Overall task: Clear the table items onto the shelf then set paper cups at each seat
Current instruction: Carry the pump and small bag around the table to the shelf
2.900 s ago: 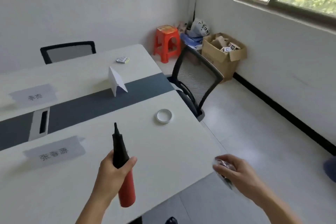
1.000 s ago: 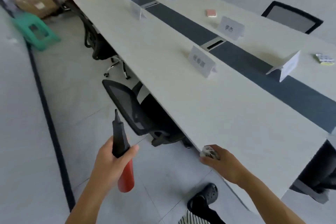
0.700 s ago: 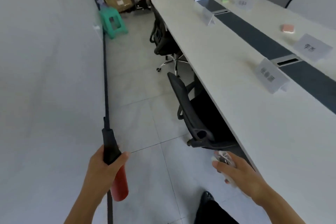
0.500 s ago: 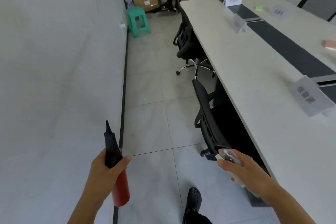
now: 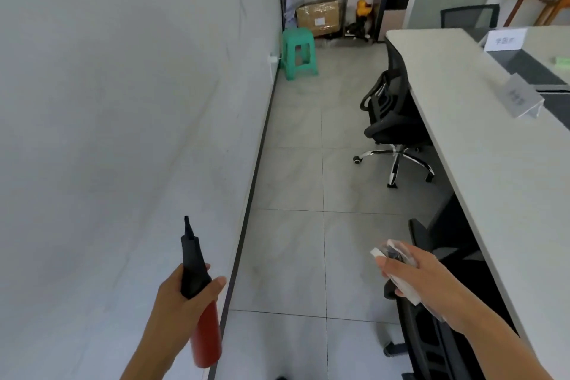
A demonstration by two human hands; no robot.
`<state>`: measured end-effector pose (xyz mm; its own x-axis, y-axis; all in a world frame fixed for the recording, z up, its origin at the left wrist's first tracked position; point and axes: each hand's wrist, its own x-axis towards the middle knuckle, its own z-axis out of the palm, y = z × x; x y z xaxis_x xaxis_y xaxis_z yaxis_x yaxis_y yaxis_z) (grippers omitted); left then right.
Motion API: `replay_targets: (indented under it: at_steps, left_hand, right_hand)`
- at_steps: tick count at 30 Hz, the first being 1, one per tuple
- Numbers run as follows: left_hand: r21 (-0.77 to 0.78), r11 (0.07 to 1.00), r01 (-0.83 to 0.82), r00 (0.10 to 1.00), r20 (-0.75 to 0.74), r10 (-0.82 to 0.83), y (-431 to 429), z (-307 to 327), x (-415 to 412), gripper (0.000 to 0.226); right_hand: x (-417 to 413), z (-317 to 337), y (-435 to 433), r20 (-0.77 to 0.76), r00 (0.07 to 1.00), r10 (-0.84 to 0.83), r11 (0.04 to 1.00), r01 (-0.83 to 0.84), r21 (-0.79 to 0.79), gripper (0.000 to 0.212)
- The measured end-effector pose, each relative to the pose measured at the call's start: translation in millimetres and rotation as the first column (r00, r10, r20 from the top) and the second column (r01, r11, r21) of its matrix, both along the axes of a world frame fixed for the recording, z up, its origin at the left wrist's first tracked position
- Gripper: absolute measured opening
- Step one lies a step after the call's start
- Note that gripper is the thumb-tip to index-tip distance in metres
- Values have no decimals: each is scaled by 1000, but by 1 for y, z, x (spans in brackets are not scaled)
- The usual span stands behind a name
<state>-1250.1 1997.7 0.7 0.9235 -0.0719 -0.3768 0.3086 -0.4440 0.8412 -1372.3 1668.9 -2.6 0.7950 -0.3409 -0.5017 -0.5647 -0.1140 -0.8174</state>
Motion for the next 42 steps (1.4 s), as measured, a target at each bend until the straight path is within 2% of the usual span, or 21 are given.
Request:
replay_targets:
  at_steps: [5,8,12,15,18,19,22,23,24,29,33,34,38,42]
  left_hand:
    - [-26,999,-34,999,-13,33,-16,-11,110,28]
    - [-38,999,13,1000,22,-13,-38,-7,189,22]
    - [-34,995,98,993,66,-95,-76,17,287,25]
    - [-30,984,175,982,78,-172,-107,24,349,31]
    - [-40,978,206,977,62,-203,-137,18,400,27]
    - [-41,978,205,978,51,-203,-147,14,418,25]
    - [-40,980,196,981,20,-195,-182,3,474,26]
    - [-33,980,196,981,18,-195,-195,2,495,28]
    - [-28,980,197,980,23,-196,-211,1,516,29]
    - [-11,977,215,975,65,-213,-293,19,625,25]
    - [-7,974,227,968,114,-225,-348,31,701,29]
    - [-10,975,221,970,107,-219,-357,30,716,32]
    - [-19,988,154,987,48,-153,-384,15,788,38]
    - [-47,993,112,993,31,-111,-423,-6,885,39]
  right_hand:
    - [98,-9,-23,-16,1000,11,1000,-11,0,56]
    - [162,-8,-34,-17,1000,-10,999,9,-53,51]
    - [236,10,-52,7,998,-58,998,58,-27,37]
    - [279,14,-71,15,995,-99,995,100,-13,41]
    - [317,4,-99,-1,988,-154,988,154,-8,42]
    - [330,0,-110,-5,986,-167,986,167,3,46]
    - [374,-9,-149,-2,982,-190,982,190,24,83]
    - [392,-13,-165,1,980,-197,980,197,13,89]
    - [412,-16,-181,9,979,-205,979,205,12,88]
    - [530,-19,-262,70,954,-293,956,291,38,53]
    - [633,2,-311,102,974,-203,978,207,-23,30]
    - [656,5,-322,100,983,-156,986,161,-43,28]
    - [744,11,-362,93,992,-87,996,86,17,52]
    - [828,-5,-405,50,993,-105,994,104,22,37]
